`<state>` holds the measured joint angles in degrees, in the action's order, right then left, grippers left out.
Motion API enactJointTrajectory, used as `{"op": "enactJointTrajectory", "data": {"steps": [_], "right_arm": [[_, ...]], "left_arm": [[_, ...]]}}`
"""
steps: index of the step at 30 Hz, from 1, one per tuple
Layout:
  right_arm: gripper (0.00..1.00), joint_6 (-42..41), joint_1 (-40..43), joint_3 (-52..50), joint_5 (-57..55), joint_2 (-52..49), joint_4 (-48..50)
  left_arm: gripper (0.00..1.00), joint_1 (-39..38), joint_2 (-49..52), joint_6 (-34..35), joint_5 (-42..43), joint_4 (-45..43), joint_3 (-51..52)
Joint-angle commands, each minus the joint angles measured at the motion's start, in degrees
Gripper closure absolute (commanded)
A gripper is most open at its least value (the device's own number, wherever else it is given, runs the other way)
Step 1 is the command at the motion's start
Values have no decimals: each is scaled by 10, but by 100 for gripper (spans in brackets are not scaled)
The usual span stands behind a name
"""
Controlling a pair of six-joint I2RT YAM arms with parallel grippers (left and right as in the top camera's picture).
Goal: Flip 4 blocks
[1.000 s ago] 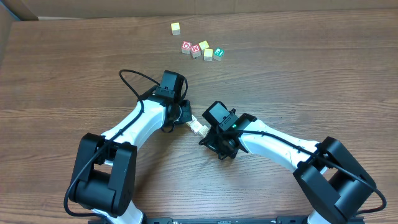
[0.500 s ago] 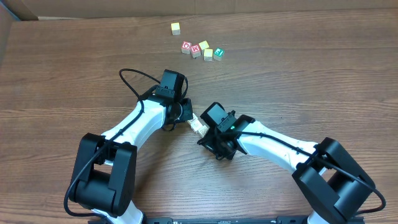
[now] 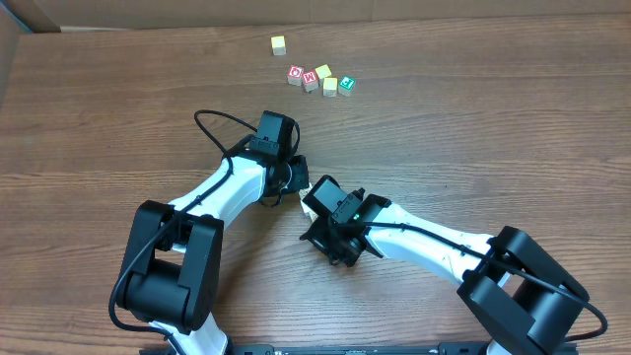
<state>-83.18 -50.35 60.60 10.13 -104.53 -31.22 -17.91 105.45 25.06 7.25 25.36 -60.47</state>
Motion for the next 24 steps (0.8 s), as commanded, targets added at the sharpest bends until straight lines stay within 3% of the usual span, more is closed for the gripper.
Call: {"op": "enactJointTrajectory", "data": {"steps": [1,24], "right_arm": [[96,-14,-4,5,-17,-3,26],[96,-25,-29,6,17,-3,55]], "left_arm": [[96,-9,17,-6,30,3,2],[96,-4,17,-6,32,-7,-9]]}}
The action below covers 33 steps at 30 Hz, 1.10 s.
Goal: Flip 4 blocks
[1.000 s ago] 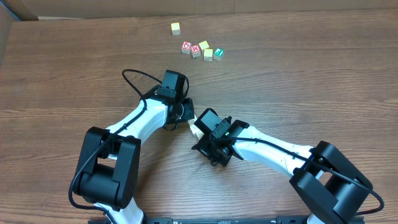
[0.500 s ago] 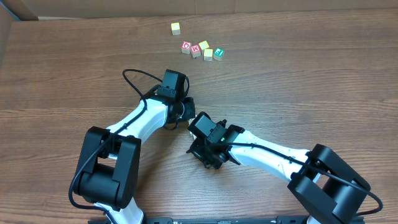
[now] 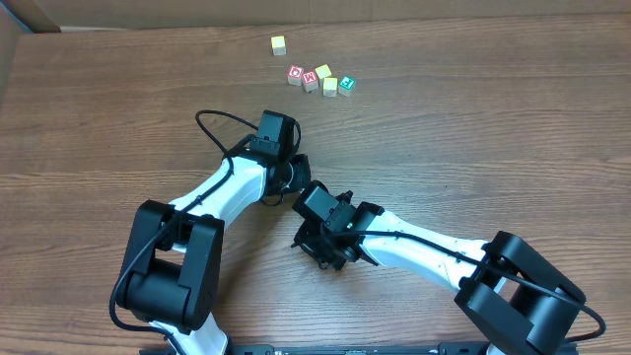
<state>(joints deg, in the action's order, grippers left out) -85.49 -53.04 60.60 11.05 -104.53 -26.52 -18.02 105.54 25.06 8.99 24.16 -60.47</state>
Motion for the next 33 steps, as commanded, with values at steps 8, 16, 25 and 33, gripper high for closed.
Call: {"op": "enactJointTrajectory", "data": {"steps": [8,16,25,33], "right_arm": [[96,53,5,7,19,13,5],[96,204,50,7,19,93,-28],[96,181,41,-25,6,93,-82],[96,160,-10,-58,-12,62,6]], "left_arm": [[96,30,14,-6,9,70,-92],[96,65,11,-16,-56,240,-214],[96,77,11,-49,-92,346,-231],[94,78,13,-49,-96,354,-224]]}}
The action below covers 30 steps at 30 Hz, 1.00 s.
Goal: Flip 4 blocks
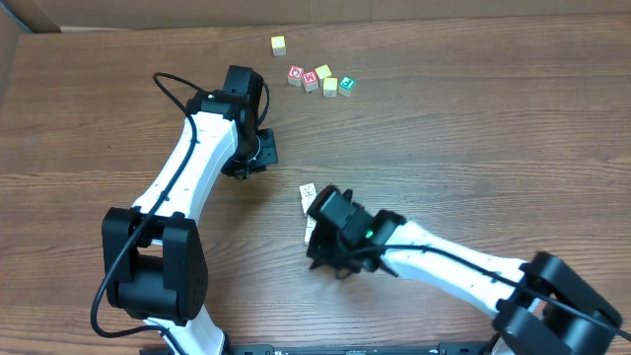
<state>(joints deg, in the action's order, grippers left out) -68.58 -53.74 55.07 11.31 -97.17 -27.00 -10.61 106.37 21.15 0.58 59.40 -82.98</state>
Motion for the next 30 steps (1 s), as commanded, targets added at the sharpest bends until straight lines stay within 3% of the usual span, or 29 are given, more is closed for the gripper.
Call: {"op": "enactJointTrajectory", "data": {"steps": [1,22,27,30], "right_arm": [[96,-9,-3,-3,-19,-15,11],[96,-13,24,-2,-58,-36,23],[96,19,27,2,-10,-34,23],[96,80,33,23,5,-20,-5]], "left_arm": [[94,3,5,-10,-12,2,1],[95,3,5,-10,-10,41,4],[95,3,5,-10,-10,47,4],[95,3,5,-10,-9,62,4]]}}
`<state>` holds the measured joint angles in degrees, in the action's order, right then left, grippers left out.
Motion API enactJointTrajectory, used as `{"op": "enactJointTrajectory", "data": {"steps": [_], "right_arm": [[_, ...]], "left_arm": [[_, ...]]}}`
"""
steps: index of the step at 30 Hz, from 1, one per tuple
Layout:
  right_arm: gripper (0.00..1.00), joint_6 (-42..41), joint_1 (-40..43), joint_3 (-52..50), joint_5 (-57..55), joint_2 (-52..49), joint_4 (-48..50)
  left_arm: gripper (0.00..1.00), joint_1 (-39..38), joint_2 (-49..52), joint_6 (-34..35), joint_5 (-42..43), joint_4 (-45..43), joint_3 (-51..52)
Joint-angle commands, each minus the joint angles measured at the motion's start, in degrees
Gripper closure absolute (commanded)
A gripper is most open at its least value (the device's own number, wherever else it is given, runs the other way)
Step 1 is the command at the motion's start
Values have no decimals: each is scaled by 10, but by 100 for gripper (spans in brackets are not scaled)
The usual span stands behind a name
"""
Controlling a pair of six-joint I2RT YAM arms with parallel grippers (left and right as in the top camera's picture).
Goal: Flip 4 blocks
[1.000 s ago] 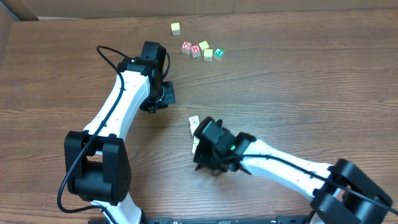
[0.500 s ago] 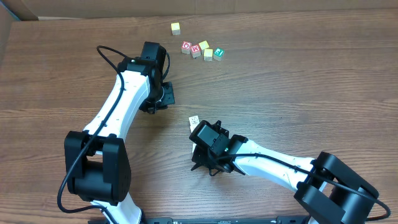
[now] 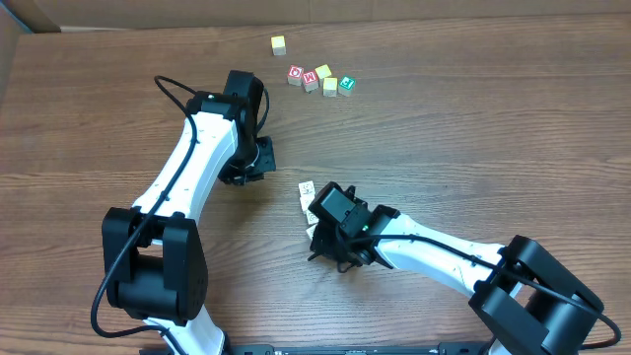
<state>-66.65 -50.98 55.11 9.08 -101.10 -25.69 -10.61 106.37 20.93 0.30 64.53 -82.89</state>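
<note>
A pale block point(image 3: 307, 189) lies on the wooden table point(image 3: 473, 148) near the middle. My right gripper point(image 3: 317, 237) points down just below it; something pale shows at its tip, and its jaws are hidden by the wrist. My left gripper point(image 3: 259, 159) hangs to the left of the block, apart from it, with its fingers apart and nothing between them. At the far side a yellow block point(image 3: 279, 44) stands alone. Beside it is a cluster with a red block point(image 3: 296, 74), a green block point(image 3: 346, 85) and several others.
The table's far edge meets a cardboard wall point(image 3: 197, 12) along the top. Both arms reach in from the near edge, and the left arm's black cable point(image 3: 173, 84) loops out to the left.
The left gripper has shifted slightly down and right. The right gripper has turned a little beside the pale block, which lies in the same spot.
Both grippers met at the table's middle with a pale block between them. Then the right wrist covered that spot. Later the left arm was off to the upper left and the block lay on the table. Both arms now stay near those places.
</note>
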Motion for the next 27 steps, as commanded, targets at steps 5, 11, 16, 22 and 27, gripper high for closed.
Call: {"op": "enactJointTrajectory", "data": {"steps": [5,11,16,22,27], "right_arm": [[96,139,41,71,-22,66,-111],[96,159,91,68,-66,63,-76],[96,159,88,66,-80,20,-25],[96,162,81,66,-77,-29,-2],[96,167,81,66,-38,-31,11]], "left_arm": [[96,3,5,1,1,54,6],[96,3,5,1,49,29,34],[96,3,5,14,57,-5,64],[96,3,5,14,57,-24,77],[96,3,5,14,57,-29,78]]}}
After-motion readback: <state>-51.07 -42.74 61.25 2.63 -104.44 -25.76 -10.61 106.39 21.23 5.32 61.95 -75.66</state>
